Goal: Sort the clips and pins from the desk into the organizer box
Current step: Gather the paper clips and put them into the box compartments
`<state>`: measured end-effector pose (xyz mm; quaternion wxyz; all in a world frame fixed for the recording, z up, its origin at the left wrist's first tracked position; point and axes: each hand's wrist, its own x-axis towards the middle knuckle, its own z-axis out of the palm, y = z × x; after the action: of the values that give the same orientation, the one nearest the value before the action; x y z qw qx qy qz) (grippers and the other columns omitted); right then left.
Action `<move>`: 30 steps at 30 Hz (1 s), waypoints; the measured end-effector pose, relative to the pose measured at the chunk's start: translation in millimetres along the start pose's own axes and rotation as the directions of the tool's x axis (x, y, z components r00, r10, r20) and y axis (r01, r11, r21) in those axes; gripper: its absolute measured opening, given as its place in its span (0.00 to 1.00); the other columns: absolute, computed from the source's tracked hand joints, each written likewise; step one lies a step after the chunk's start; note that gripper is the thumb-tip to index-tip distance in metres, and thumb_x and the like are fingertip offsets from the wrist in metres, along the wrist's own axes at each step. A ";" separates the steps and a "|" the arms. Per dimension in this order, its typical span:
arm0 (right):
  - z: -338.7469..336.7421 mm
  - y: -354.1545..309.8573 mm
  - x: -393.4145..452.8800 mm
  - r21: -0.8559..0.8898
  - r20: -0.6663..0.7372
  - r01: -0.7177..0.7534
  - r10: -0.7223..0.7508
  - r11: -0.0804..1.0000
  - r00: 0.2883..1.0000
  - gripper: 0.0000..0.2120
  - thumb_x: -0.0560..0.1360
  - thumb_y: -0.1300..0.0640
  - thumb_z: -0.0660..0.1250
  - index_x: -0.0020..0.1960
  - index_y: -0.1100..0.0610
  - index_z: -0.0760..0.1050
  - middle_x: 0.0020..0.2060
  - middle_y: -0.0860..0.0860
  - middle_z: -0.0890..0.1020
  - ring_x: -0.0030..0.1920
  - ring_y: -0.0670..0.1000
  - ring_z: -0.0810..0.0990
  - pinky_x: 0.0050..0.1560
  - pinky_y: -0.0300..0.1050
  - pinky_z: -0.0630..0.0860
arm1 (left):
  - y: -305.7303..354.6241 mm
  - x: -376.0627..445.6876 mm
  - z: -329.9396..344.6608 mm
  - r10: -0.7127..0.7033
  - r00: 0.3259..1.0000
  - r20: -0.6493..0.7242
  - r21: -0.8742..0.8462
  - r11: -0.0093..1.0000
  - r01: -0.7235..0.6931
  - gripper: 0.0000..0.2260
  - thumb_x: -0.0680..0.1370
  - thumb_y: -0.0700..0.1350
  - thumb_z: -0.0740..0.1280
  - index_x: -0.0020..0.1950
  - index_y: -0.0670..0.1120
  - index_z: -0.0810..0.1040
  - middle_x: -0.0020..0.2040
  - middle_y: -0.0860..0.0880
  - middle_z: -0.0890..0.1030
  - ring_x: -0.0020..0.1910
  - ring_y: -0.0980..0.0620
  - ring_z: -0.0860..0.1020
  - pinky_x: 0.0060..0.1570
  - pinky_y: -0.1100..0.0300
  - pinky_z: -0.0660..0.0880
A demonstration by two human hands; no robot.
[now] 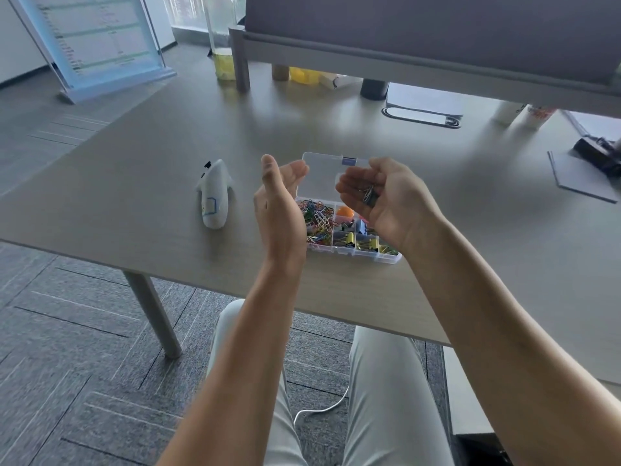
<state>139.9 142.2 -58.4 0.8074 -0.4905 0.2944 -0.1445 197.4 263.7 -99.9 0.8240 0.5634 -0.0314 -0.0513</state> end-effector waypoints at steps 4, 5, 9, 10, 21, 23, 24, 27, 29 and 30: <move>14.0 2.1 8.4 -0.033 -0.004 0.015 -0.015 0.999 1.000 0.21 0.84 0.53 0.59 0.63 0.69 0.80 0.48 0.60 0.84 0.50 0.57 0.85 0.62 0.53 0.81 | -3.0 -5.7 -10.0 0.138 0.980 -0.143 0.192 0.975 -0.109 0.22 0.85 0.56 0.52 0.52 0.48 0.83 0.47 0.55 0.85 0.46 0.64 0.81 0.45 0.71 0.71; 18.3 3.1 11.5 -0.048 -0.004 0.020 -0.020 0.999 1.000 0.21 0.84 0.52 0.59 0.63 0.69 0.79 0.48 0.60 0.84 0.50 0.57 0.85 0.62 0.53 0.81 | -4.7 -6.2 -14.0 0.194 0.973 -0.129 0.273 0.950 -0.153 0.20 0.85 0.55 0.53 0.49 0.50 0.82 0.44 0.56 0.83 0.44 0.63 0.79 0.45 0.70 0.72; 30.5 6.8 22.0 -0.144 -0.011 0.027 -0.029 0.989 1.000 0.24 0.85 0.49 0.58 0.61 0.69 0.80 0.48 0.59 0.85 0.54 0.58 0.85 0.64 0.52 0.79 | -19.0 -2.9 -34.3 0.220 0.961 0.167 0.654 0.705 -0.274 0.21 0.84 0.57 0.50 0.56 0.47 0.79 0.55 0.48 0.81 0.60 0.50 0.76 0.61 0.55 0.70; 31.3 8.3 23.8 -0.172 -0.009 0.026 -0.028 0.985 1.000 0.25 0.84 0.47 0.58 0.59 0.67 0.82 0.48 0.59 0.86 0.55 0.58 0.86 0.65 0.53 0.78 | -22.0 -2.3 -39.7 0.161 0.959 0.234 0.744 0.605 -0.283 0.27 0.83 0.60 0.48 0.67 0.44 0.76 0.66 0.45 0.77 0.70 0.47 0.71 0.69 0.52 0.65; 27.0 19.2 26.0 -0.309 0.121 0.092 -0.057 0.947 0.991 0.33 0.85 0.39 0.49 0.60 0.63 0.82 0.55 0.54 0.87 0.60 0.51 0.84 0.67 0.50 0.70 | -12.0 -15.9 -58.0 -0.131 0.950 0.285 0.959 0.047 -0.281 0.48 0.73 0.77 0.41 0.82 0.45 0.49 0.83 0.47 0.48 0.81 0.51 0.44 0.78 0.44 0.43; 26.0 20.0 24.9 -0.332 0.153 0.109 -0.061 0.937 0.986 0.33 0.85 0.39 0.48 0.61 0.62 0.82 0.56 0.53 0.87 0.62 0.49 0.82 0.71 0.48 0.66 | -11.7 -18.6 -59.1 -0.150 0.943 0.298 0.953 0.000 -0.302 0.51 0.70 0.79 0.40 0.82 0.46 0.49 0.83 0.47 0.46 0.81 0.50 0.42 0.78 0.43 0.43; 25.3 20.1 23.3 -0.337 0.162 0.118 -0.066 0.934 0.985 0.32 0.85 0.39 0.49 0.61 0.61 0.82 0.57 0.52 0.86 0.63 0.48 0.81 0.72 0.47 0.65 | -11.7 -19.7 -60.0 -0.153 0.940 0.304 0.951 -0.016 -0.310 0.52 0.68 0.81 0.40 0.82 0.47 0.49 0.83 0.47 0.45 0.81 0.50 0.42 0.78 0.43 0.43; 16.6 19.6 14.7 -0.408 0.137 0.211 -0.168 0.888 0.976 0.26 0.86 0.44 0.51 0.60 0.59 0.82 0.59 0.50 0.85 0.63 0.45 0.80 0.61 0.38 0.73 | -12.2 -22.8 -60.7 -0.139 0.936 0.322 0.944 -0.030 -0.329 0.55 0.65 0.83 0.42 0.82 0.49 0.49 0.83 0.46 0.46 0.81 0.49 0.42 0.77 0.42 0.43; 6.7 20.1 2.6 -0.559 0.108 0.304 -0.296 0.771 0.949 0.18 0.86 0.52 0.56 0.62 0.58 0.81 0.60 0.50 0.83 0.55 0.38 0.82 0.43 0.28 0.76 | -11.8 -23.9 -61.3 -0.132 0.933 0.335 0.939 -0.036 -0.342 0.55 0.64 0.84 0.45 0.82 0.50 0.49 0.83 0.45 0.46 0.81 0.49 0.42 0.77 0.42 0.42; -0.3 21.6 -2.8 -0.651 0.101 0.347 -0.375 0.676 0.921 0.15 0.85 0.55 0.58 0.63 0.58 0.81 0.60 0.50 0.82 0.49 0.35 0.82 0.38 0.25 0.74 | -11.6 -23.9 -61.8 -0.131 0.931 0.341 0.936 -0.041 -0.349 0.56 0.63 0.84 0.47 0.82 0.50 0.49 0.82 0.45 0.46 0.81 0.48 0.42 0.77 0.41 0.41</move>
<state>136.3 153.7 -76.6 0.5320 -0.7876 0.2398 -0.1980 179.8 319.6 -133.0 0.1487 0.9582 -0.2413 -0.0397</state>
